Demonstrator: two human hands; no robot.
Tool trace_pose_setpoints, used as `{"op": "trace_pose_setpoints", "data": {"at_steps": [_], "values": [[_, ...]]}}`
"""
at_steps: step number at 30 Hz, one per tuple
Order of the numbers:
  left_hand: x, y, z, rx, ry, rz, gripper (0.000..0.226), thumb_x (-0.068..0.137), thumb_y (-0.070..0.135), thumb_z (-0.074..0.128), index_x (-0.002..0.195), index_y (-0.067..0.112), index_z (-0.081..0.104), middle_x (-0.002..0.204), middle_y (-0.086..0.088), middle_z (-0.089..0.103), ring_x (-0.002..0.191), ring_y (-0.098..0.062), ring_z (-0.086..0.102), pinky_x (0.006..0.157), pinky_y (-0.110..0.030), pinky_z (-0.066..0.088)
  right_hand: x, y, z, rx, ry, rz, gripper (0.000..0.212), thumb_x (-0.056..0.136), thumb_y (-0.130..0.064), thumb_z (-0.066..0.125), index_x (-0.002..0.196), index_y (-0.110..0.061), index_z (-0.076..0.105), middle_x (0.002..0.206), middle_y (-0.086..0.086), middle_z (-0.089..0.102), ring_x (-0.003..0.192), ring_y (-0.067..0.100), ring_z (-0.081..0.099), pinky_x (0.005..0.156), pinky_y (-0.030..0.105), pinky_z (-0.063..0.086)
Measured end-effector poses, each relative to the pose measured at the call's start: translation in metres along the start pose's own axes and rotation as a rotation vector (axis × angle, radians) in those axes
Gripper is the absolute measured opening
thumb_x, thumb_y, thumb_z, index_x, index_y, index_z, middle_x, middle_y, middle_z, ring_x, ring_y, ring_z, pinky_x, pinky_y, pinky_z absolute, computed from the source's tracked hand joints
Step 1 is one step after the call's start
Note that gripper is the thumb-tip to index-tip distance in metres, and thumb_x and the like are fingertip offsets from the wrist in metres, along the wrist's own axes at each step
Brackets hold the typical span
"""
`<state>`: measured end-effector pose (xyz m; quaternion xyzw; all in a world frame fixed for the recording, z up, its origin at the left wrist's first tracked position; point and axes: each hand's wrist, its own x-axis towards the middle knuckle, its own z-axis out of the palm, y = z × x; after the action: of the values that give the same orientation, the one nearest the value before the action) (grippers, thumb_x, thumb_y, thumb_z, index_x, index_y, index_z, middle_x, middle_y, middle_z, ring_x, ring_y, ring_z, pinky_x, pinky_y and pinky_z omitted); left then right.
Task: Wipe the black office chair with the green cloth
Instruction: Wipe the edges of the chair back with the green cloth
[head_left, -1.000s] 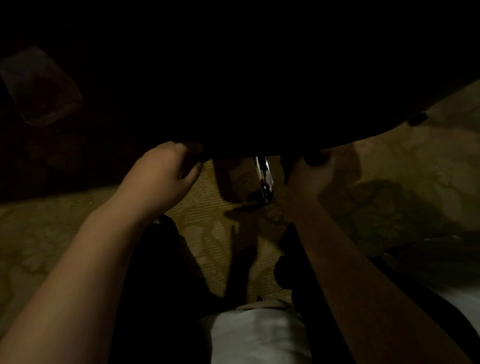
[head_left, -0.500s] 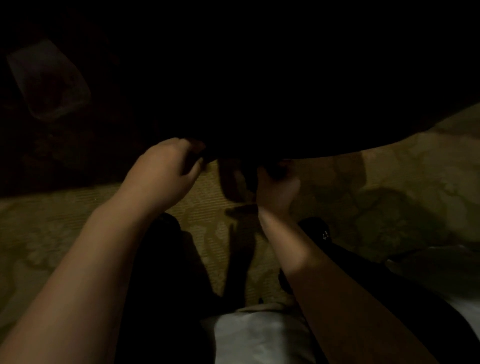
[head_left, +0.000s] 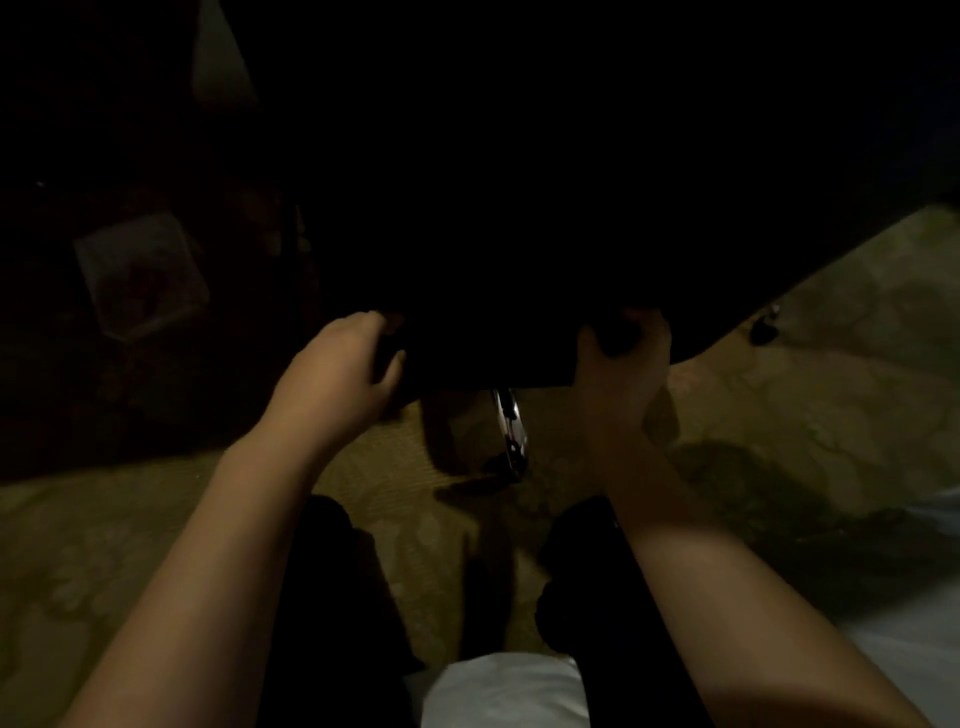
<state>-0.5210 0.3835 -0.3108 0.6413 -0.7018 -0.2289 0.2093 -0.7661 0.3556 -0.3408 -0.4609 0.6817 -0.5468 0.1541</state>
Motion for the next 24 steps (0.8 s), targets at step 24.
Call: {"op": "trace_pose_setpoints", "data": {"at_steps": [24], "values": [[-0.048, 0.237, -0.293, 0.157, 0.658, 0.469, 0.043, 0.095, 0.021, 0.057, 0.136, 0.011, 0.049, 0.136, -0.006, 0.049, 0.122, -0.024, 0.047, 0.092, -0.028, 0.037, 0.061, -0.368, -0.170, 0.198, 0.162, -0.689, 0.035, 0.077, 0.003, 0.065, 0.111, -0.001, 0.058, 0.113, 0.014, 0.052, 0.101, 0.012, 0.052, 0.090, 0.007, 0.035]]}}
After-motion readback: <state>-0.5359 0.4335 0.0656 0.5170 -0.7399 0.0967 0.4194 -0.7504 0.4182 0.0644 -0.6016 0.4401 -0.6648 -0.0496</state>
